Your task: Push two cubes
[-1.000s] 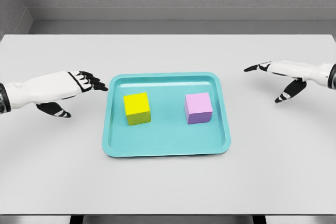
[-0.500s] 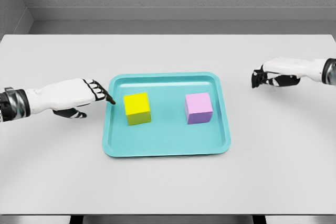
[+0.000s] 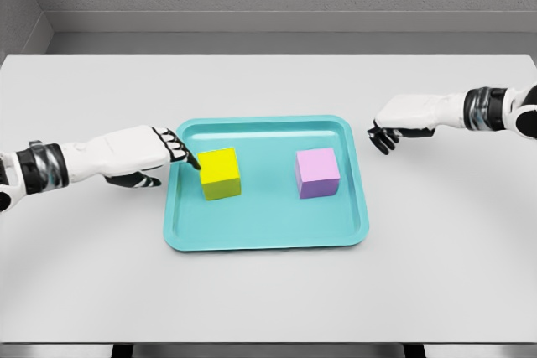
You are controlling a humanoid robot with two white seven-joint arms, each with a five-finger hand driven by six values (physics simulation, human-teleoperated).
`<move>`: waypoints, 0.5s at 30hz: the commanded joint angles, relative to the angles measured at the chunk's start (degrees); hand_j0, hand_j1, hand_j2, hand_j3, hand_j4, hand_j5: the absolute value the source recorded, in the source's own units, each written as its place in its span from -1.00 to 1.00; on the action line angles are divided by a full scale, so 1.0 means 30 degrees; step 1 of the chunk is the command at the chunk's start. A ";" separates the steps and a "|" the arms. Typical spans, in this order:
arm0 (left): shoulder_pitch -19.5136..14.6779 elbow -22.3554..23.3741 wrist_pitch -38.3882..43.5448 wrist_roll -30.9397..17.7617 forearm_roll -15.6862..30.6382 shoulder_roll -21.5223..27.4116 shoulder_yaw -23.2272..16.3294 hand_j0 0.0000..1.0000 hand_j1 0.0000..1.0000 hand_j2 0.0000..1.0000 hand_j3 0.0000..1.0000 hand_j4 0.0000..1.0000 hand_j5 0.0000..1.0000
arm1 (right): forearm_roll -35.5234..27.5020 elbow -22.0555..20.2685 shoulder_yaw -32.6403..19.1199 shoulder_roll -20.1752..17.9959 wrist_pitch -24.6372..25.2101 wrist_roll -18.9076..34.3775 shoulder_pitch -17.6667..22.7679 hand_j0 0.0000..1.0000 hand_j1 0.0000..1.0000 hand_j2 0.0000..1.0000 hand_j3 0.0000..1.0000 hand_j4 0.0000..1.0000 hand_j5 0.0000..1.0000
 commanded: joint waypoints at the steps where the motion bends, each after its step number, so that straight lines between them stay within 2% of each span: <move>1: 0.0000 0.0007 0.0051 0.0008 0.0095 -0.0131 -0.0061 0.50 0.50 0.50 0.50 0.50 0.50 | -0.0006 -0.0111 0.0575 0.0097 0.0044 -0.0003 0.0000 -0.69 -0.69 -0.69 -0.69 -0.69 -0.69; 7: -0.0029 0.0066 0.0051 0.0008 0.0095 -0.0161 -0.0032 0.48 0.48 0.48 0.48 0.48 0.48 | -0.0006 -0.1722 0.1366 -0.0049 0.0044 -0.0003 -0.0059 -0.69 -0.69 -0.69 -0.69 -0.69 -0.69; 15: -0.0527 0.0359 0.0051 0.0008 0.0593 0.0718 0.0173 0.48 0.48 0.48 0.48 0.48 0.48 | 0.0024 -0.2455 0.1659 -0.0078 0.0044 -0.0003 -0.0234 -0.70 -0.70 -0.70 -0.70 -0.70 -0.70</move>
